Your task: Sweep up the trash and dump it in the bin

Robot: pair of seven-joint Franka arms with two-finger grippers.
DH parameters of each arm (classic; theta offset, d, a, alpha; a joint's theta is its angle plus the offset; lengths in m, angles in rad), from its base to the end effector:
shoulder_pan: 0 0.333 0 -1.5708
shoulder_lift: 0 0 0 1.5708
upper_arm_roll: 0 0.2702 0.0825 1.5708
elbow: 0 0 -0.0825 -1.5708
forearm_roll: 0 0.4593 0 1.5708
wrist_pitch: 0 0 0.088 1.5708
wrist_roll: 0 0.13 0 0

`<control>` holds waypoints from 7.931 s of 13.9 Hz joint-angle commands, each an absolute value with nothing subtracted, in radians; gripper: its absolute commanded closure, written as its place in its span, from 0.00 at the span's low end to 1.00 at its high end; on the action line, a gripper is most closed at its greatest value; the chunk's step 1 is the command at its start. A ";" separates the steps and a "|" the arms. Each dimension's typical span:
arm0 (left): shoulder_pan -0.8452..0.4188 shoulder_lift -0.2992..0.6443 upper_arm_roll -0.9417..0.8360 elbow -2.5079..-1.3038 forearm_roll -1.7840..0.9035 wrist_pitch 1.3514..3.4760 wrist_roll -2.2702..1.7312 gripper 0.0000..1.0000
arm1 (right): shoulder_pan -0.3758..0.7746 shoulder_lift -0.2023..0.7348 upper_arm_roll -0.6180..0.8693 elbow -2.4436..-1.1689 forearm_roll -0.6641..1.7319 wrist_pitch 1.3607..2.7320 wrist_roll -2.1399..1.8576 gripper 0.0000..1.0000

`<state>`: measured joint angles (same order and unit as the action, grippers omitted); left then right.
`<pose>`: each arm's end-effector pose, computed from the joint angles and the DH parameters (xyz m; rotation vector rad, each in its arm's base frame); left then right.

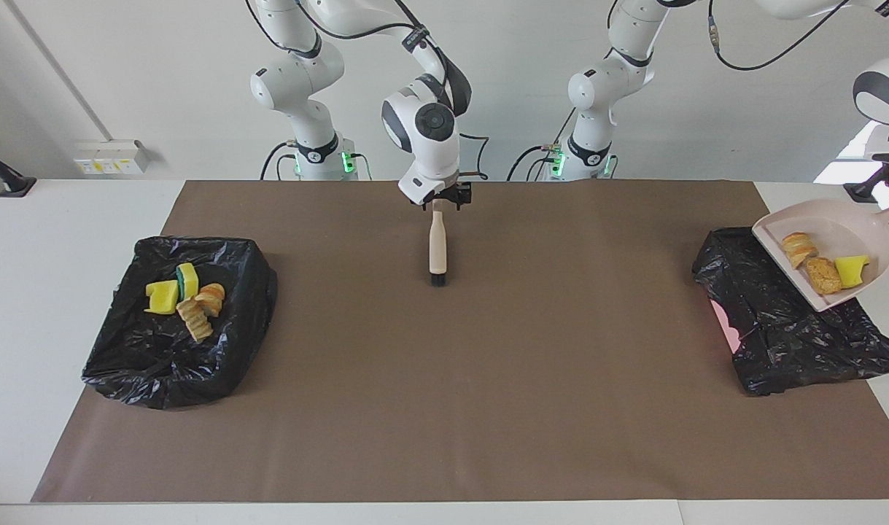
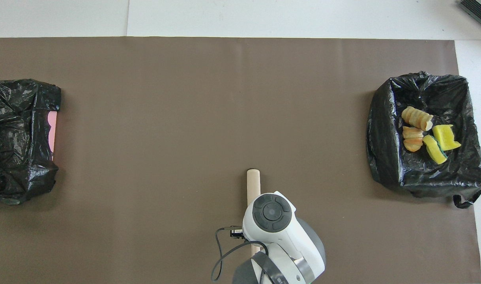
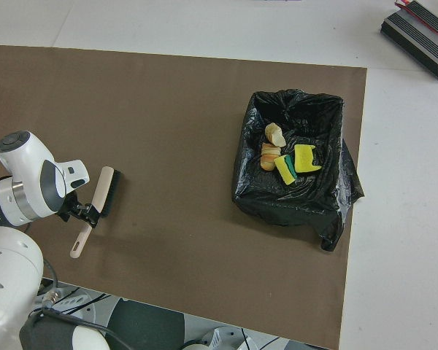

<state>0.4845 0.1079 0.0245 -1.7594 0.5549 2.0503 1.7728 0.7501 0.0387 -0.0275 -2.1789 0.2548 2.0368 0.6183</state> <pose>0.5817 0.3693 0.4365 -2.0032 1.8287 0.5493 0.4177 0.3939 0.2471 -3.0551 0.0480 0.4223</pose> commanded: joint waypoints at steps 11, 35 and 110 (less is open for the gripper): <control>0.414 0.118 0.021 -1.707 0.807 2.008 1.625 1.00 | 0.344 -0.055 -0.032 -1.944 0.169 1.849 0.456 0.00; 0.198 -0.126 0.011 -1.965 0.307 1.882 1.000 1.00 | 0.086 -0.046 -0.072 -1.577 0.026 1.554 0.093 0.00; -0.037 -0.044 0.025 -1.384 -0.026 1.307 0.196 0.00 | 0.080 -0.074 -0.086 -1.566 -0.014 1.551 0.008 0.00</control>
